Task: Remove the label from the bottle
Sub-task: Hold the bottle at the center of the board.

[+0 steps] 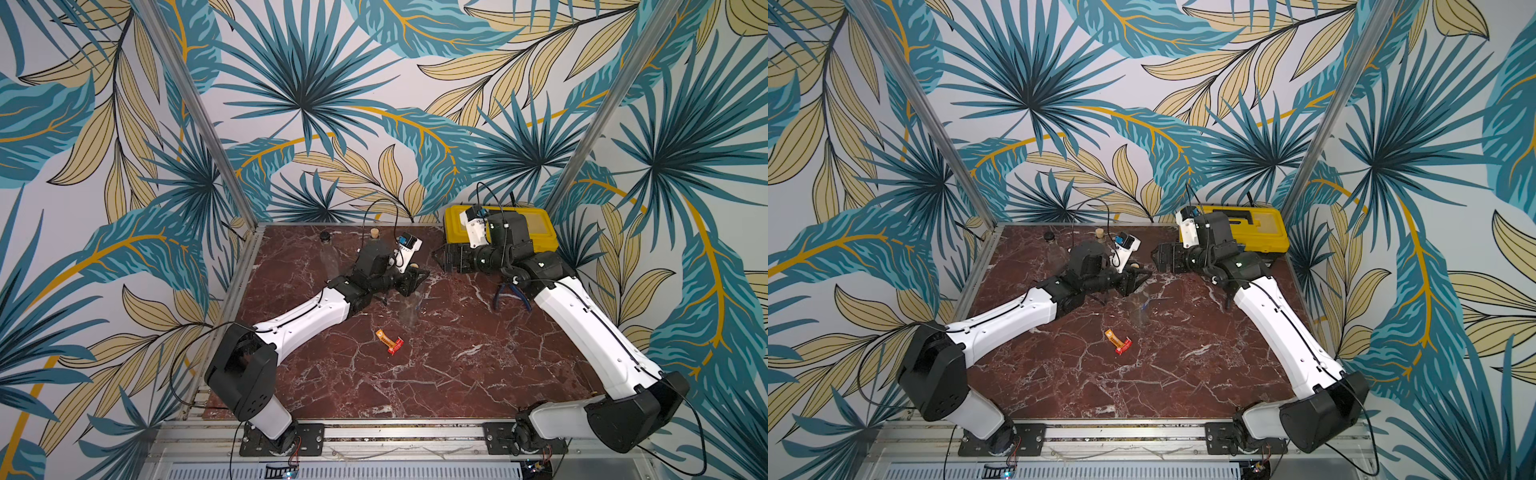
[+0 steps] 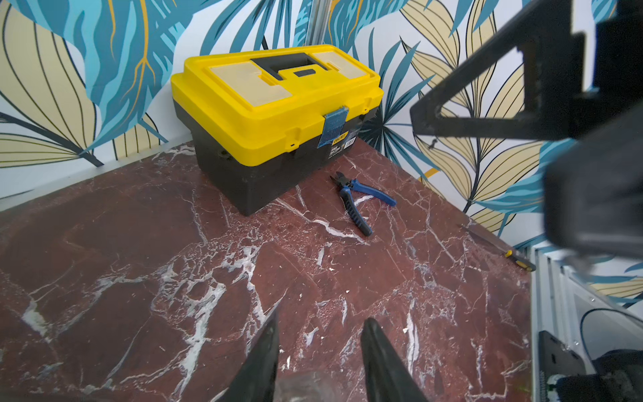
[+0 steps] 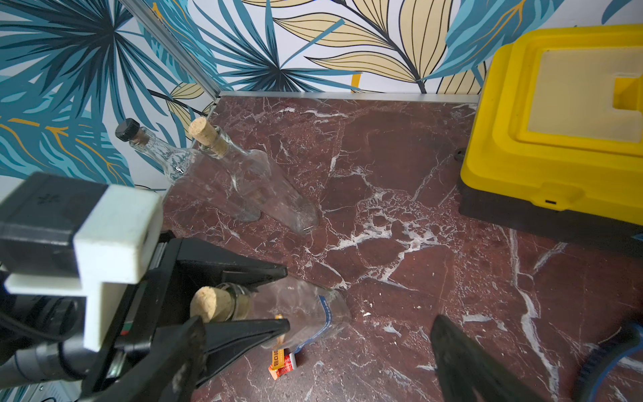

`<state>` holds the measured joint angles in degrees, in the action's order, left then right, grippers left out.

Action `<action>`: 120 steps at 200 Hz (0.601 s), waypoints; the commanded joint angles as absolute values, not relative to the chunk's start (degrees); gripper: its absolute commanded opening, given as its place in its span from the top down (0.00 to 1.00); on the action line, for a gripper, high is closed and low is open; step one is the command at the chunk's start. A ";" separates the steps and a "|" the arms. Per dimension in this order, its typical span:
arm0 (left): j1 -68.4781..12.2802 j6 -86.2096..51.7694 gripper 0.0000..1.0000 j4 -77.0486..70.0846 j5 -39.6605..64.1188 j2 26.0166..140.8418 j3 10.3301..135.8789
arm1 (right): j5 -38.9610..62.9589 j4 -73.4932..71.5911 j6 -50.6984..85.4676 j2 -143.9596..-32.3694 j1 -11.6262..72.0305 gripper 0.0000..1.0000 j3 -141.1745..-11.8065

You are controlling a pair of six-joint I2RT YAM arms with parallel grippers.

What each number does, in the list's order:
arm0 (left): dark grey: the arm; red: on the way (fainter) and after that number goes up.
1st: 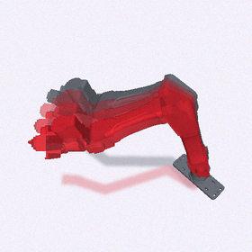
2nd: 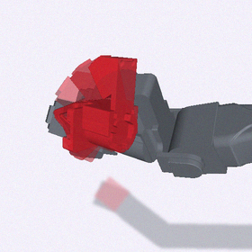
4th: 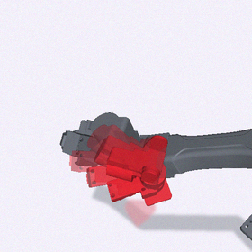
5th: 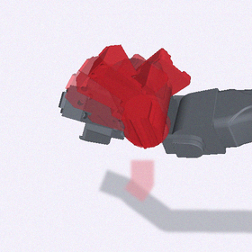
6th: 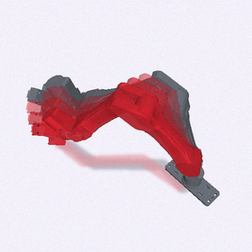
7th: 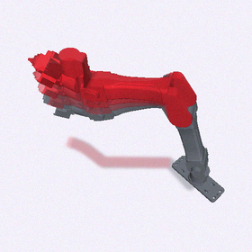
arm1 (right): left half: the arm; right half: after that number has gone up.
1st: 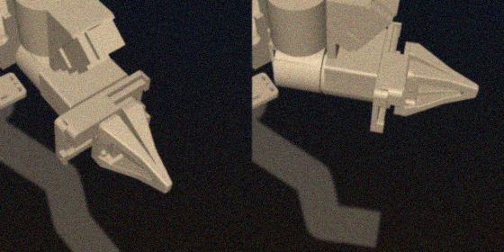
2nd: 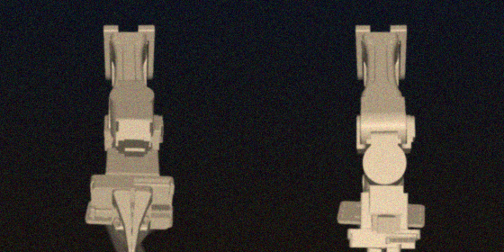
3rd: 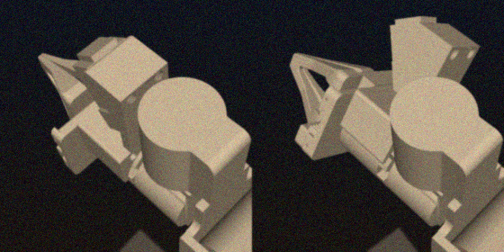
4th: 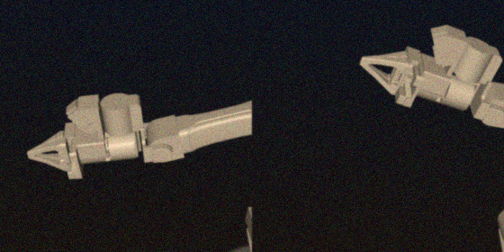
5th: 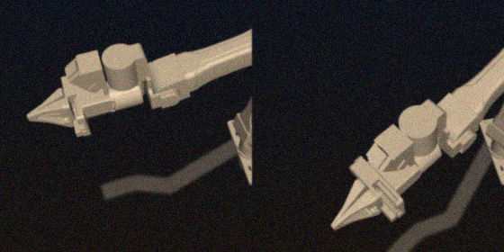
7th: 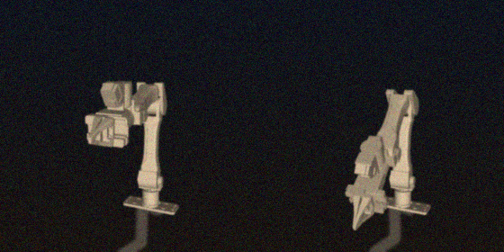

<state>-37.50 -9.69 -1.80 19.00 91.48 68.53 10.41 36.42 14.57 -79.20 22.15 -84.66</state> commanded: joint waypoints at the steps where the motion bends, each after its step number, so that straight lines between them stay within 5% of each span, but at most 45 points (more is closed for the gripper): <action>1: -37.77 -10.61 0.66 -2.04 17.73 91.59 67.41 | 11.13 35.29 14.94 -78.32 22.04 0.00 -83.53; 120: -37.79 -15.62 0.96 -1.40 8.87 88.59 68.70 | 13.34 37.89 14.47 -78.23 22.06 0.01 -80.99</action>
